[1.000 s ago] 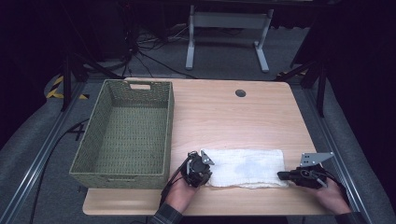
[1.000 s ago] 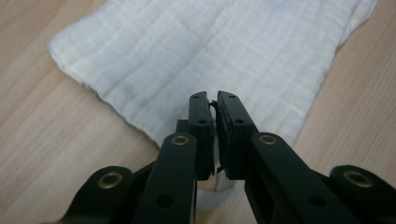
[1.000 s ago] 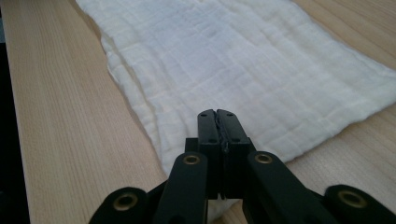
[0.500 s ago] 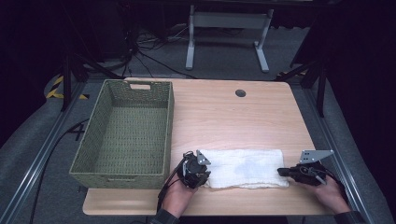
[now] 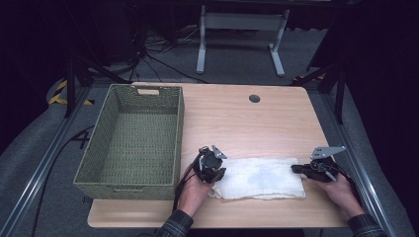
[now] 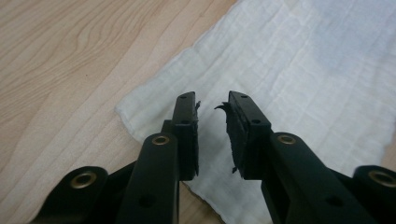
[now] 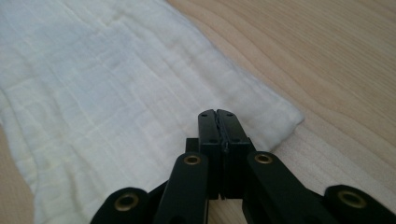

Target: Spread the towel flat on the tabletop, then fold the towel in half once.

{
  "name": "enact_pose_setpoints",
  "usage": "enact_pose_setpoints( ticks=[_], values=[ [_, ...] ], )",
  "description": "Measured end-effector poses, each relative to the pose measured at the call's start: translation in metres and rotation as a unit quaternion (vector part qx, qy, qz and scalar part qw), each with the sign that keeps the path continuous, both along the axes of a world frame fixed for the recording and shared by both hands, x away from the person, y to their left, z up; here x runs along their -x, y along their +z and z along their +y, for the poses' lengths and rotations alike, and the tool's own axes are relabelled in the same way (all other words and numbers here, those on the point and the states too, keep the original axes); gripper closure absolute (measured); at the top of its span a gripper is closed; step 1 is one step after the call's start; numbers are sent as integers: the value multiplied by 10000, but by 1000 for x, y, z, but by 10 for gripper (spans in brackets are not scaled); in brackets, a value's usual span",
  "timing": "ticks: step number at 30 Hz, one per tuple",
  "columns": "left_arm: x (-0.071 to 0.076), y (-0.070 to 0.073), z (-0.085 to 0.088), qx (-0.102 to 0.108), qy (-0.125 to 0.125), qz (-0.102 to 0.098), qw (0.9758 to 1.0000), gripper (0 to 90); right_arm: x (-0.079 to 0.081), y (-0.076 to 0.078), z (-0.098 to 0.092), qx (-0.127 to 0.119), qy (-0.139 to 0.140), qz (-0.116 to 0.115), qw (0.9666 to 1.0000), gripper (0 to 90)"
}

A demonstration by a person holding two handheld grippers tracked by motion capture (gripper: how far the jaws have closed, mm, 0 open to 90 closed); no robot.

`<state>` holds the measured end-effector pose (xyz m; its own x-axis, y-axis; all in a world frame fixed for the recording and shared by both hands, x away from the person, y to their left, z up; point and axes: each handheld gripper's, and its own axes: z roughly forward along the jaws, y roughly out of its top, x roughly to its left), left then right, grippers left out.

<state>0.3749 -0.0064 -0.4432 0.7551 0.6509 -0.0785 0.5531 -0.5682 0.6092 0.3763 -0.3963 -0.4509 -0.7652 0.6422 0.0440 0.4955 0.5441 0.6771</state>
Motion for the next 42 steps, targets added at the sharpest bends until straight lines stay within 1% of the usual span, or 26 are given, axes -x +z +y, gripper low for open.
enact_pose_setpoints(
  ticks=[1,2,4,5,6,10,11,12,16,17,18,20,22,25,27,28,29,30,32,33,35,36,39,40,41,42],
  values=[
    [-2,-2,-1,-74,-12,21,10000,763,0,-1,0,-8,-3,15,10000,898],
    [-5,-6,-2,-111,-78,147,9998,774,0,0,0,27,-16,-6,10000,898],
    [-7,-8,-4,-114,-98,56,9999,795,-1,0,0,50,-31,-14,10000,899],
    [-8,-8,-6,-127,-59,54,9999,800,-2,0,-1,98,-34,-74,9999,899],
    [-9,-9,-7,-115,-88,16,9999,806,-3,0,-2,119,-71,-86,9999,899],
    [-12,-8,-15,-123,-100,38,9999,810,-6,0,-6,134,-158,-84,9998,899],
    [-14,-9,-16,-103,-120,-13,9999,810,-7,1,-9,130,-181,-77,9997,899],
    [-17,-8,-19,-132,-163,-5,9998,815,-8,1,-10,131,-200,-86,9997,899],
    [-26,-8,-26,-147,-179,-27,9997,847,-14,1,-17,166,-337,-108,9992,899],
    [-28,-7,-27,-154,-203,28,9997,853,-16,1,-18,167,-369,-114,9991,899],
    [-31,-8,-30,-146,-186,-43,9997,861,-17,1,-20,173,-385,-118,9990,899],
    [-35,-9,-33,-51,-153,-31,9999,872,-20,2,-23,170,-439,-97,9988,898],
    [-39,-7,-34,-76,-169,-13,9998,871,-22,2,-24,216,-455,-142,9986,896],
    [-44,1,-33,35,-66,-130,9999,856,-27,9,-30,129,-538,-261,9981,846],
    [-49,5,-31,6,-58,-153,9999,837,-34,13,-34,71,-582,-295,9978,811],
    [-53,7,-30,-18,71,-228,9997,826,-37,13,-36,47,-603,-306,9977,787],
    [-56,9,-28,-27,57,-265,9996,805,-43,14,-39,-24,-641,-302,9975,768],
    [-58,9,-26,27,100,-258,9996,791,-46,14,-39,-30,-648,-306,9974,751],
    [-64,9,-23,-19,133,-194,9997,751,-53,13,-40,-110,-641,-294,9975,709],
    [-66,7,-21,27,147,-141,9998,728,-56,11,-39,-114,-624,-212,9978,699],
    [-68,4,-19,23,209,-82,9997,697,-59,8,-37,-36,-618,-167,9979,675],
    [-69,3,-18,-34,185,-76,9998,682,-60,6,-37,-33,-608,-140,9980,668],
    [-71,-2,-16,-117,244,-31,9996,643,-62,1,-35,98,-594,-111,9981,666],
    [-71,-3,-16,-137,269,-30,9995,632,-61,0,-35,80,-598,-120,9981,669],
    [-73,-5,-15,-128,230,-46,9996,624,-61,1,-36,48,-628,-91,9980,682],
    [-74,-7,-15,-107,237,8,9997,614,-61,0,-36,68,-630,-100,9979,708]
  ],
)
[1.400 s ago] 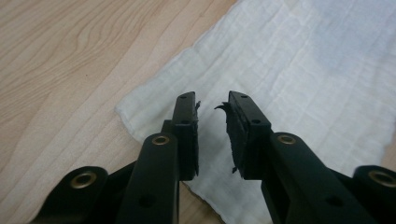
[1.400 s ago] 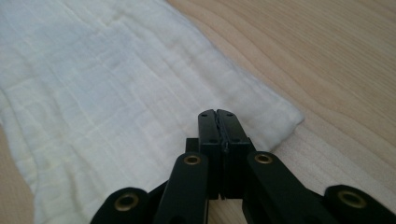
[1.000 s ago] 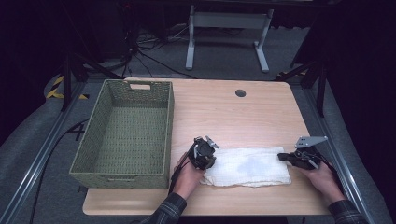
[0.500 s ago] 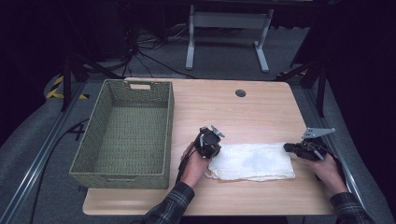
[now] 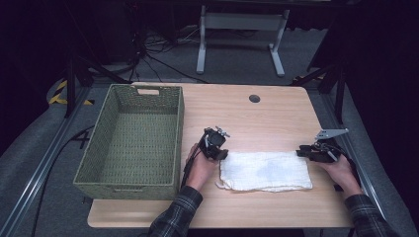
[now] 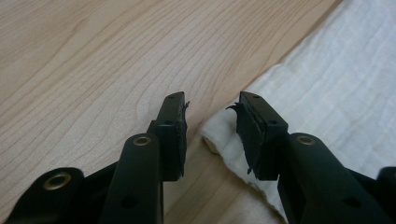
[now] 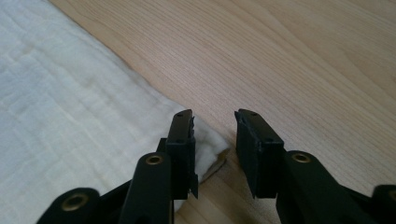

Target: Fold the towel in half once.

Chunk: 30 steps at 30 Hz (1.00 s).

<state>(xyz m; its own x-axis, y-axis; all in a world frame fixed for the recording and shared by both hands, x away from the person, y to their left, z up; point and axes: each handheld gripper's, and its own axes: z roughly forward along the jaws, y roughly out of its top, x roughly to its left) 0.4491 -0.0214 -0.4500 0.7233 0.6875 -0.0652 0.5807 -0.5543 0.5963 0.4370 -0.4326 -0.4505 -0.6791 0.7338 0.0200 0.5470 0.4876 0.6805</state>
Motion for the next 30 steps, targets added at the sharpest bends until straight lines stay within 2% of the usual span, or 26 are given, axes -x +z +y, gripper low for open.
enact_pose_setpoints(
  ticks=[2,5,7,9,10,11,14,16,19,23,25,30],
  values=[
    [-1,-2,0,30,20,-1,10000,598,1,0,-1,-46,32,3,10000,753],
    [-1,-2,1,-30,-114,-8,9999,602,1,-1,-1,-92,88,49,9999,827],
    [-1,-2,1,5,-148,-35,9999,667,2,0,0,-111,115,61,9999,858],
    [0,-2,1,58,-181,39,9998,765,2,0,0,-119,111,72,9998,863],
    [0,-1,1,49,-228,78,9997,765,2,0,0,-99,117,67,9999,869],
    [0,-2,0,93,-253,99,9996,817,3,0,0,-104,114,60,9999,873],
    [0,-1,-1,68,-247,114,9996,858,3,0,0,-71,91,48,9999,879],
    [1,1,1,109,-202,45,9997,863,3,0,-1,-50,87,11,9999,880],
    [1,9,7,301,-67,-170,9994,869,3,5,-4,-72,21,-105,9999,882],
    [3,16,12,476,24,-299,9984,872,5,12,-7,-173,-13,-276,9995,886],
    [4,18,12,463,25,-366,9983,873,6,16,-7,-202,-38,-370,9991,886],
    [7,25,16,646,73,-451,9969,872,9,22,-8,-270,-36,-526,9982,885]
  ],
)
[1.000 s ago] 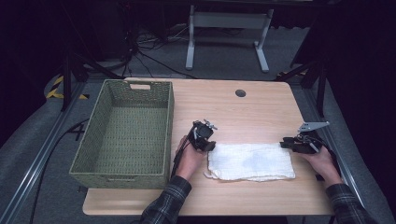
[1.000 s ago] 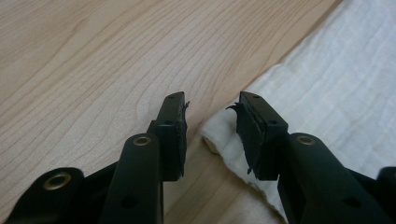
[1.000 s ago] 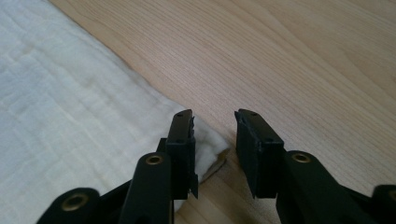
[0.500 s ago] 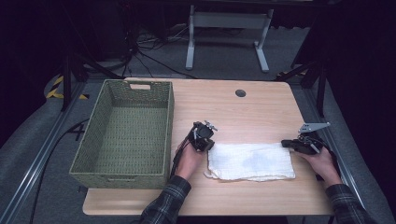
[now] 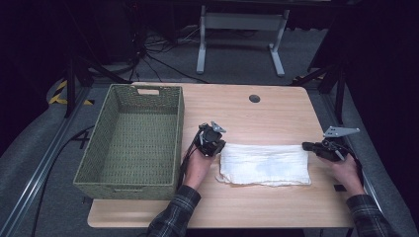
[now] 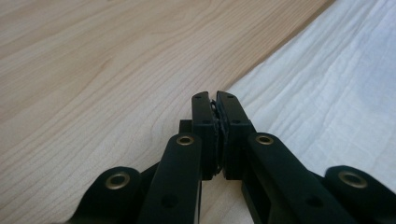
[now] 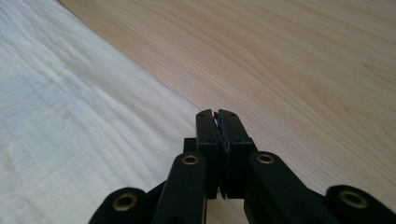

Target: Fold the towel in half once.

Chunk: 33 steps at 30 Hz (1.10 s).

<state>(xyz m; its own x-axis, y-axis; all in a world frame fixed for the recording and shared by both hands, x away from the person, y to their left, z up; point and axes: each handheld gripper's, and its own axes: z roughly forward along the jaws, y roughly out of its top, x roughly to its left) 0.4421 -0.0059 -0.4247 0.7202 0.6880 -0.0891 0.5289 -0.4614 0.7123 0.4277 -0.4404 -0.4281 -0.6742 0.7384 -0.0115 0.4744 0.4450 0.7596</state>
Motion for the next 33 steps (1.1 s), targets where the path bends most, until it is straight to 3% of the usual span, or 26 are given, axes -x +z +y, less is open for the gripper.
enact_pose_setpoints(
  ticks=[5,7,12,21,33],
  values=[
    [2,9,5,264,59,-178,9995,871,4,8,-1,-134,4,-174,9998,883],
    [4,11,6,266,59,-279,9992,871,5,12,-1,-158,13,-238,9996,883],
    [9,15,8,369,-18,-244,9990,870,12,16,0,-153,82,-299,9994,882],
    [22,15,10,363,-128,-243,9990,870,28,15,1,-139,196,-230,9994,881],
    [41,13,11,60,-286,-265,9992,869,46,12,4,-79,304,-113,9994,881]
  ],
)
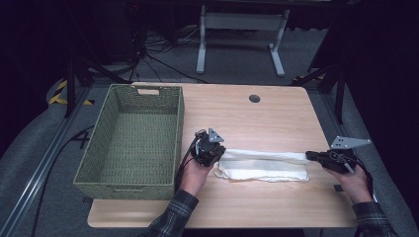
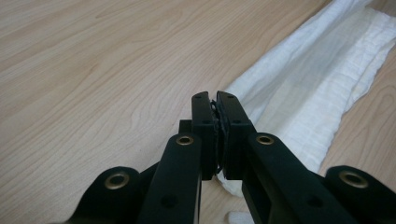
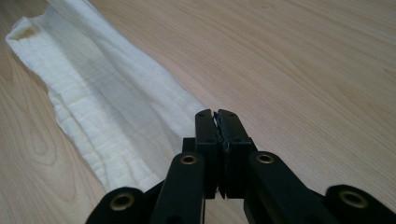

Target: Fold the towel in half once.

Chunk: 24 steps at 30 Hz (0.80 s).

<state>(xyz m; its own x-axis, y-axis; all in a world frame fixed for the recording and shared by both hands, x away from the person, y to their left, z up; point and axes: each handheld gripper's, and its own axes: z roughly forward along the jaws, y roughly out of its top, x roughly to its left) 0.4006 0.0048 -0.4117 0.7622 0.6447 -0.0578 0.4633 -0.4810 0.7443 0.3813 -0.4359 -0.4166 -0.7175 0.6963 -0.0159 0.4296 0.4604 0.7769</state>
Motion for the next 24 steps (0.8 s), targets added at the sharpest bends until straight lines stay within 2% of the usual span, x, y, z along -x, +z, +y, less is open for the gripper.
enact_pose_setpoints(
  ticks=[12,14,16,24],
  values=[
    [15,-9,-4,-291,-114,74,9995,867,17,-8,1,46,131,185,9997,878],
    [17,-10,-4,-282,-90,126,9995,866,20,-9,2,72,167,214,9996,878],
    [19,-11,-4,-371,-143,196,9990,866,22,-10,2,92,194,250,9995,878],
    [28,-15,-3,-405,-186,302,9986,864,31,-13,3,61,242,316,9992,877]
  ],
)
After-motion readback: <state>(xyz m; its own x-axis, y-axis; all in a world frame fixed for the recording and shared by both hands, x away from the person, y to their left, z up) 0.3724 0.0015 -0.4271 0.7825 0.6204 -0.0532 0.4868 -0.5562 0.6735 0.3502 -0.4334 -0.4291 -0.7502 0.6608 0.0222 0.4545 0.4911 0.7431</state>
